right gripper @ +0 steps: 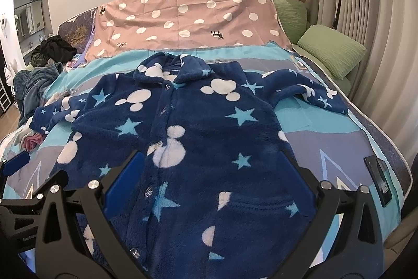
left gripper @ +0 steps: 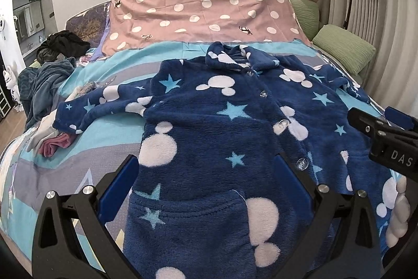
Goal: Fold small clothes
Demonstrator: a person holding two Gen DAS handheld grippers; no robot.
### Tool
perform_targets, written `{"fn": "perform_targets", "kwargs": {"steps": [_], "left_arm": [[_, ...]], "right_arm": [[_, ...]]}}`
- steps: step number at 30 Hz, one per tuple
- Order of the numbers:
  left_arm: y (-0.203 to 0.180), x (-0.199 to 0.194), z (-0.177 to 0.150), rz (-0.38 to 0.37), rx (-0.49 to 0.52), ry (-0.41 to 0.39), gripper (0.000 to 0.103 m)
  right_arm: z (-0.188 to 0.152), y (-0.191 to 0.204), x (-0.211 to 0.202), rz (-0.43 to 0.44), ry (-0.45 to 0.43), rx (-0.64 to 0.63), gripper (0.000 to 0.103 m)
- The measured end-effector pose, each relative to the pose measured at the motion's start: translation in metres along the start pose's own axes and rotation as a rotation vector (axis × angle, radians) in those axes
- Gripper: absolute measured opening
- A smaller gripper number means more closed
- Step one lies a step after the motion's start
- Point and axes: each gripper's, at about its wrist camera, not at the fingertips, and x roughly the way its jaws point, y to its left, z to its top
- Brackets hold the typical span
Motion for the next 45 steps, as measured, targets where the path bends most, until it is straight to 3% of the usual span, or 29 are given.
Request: {"fn": "perform_targets", "kwargs": {"steps": [38, 42, 45], "left_arm": [[0.018, 0.011, -0.003, -0.056, -0.061, 0.001, 0.102], [0.037, 0.019, 0.0, -0.068, -0.116, 0.012, 0.102], [0.07, 0.03, 0.004, -0.088, -0.225, 0.033, 0.102]], "right_arm": [[0.0, 0.024, 0.013, 0.02, 0.054, -0.083, 0.101], [-0.001, 0.025, 0.018, 0.021, 0.067, -0.088, 0.101], [-0.003, 0.025, 0.022, 0.019, 0.08, -0.088, 0.101]]}}
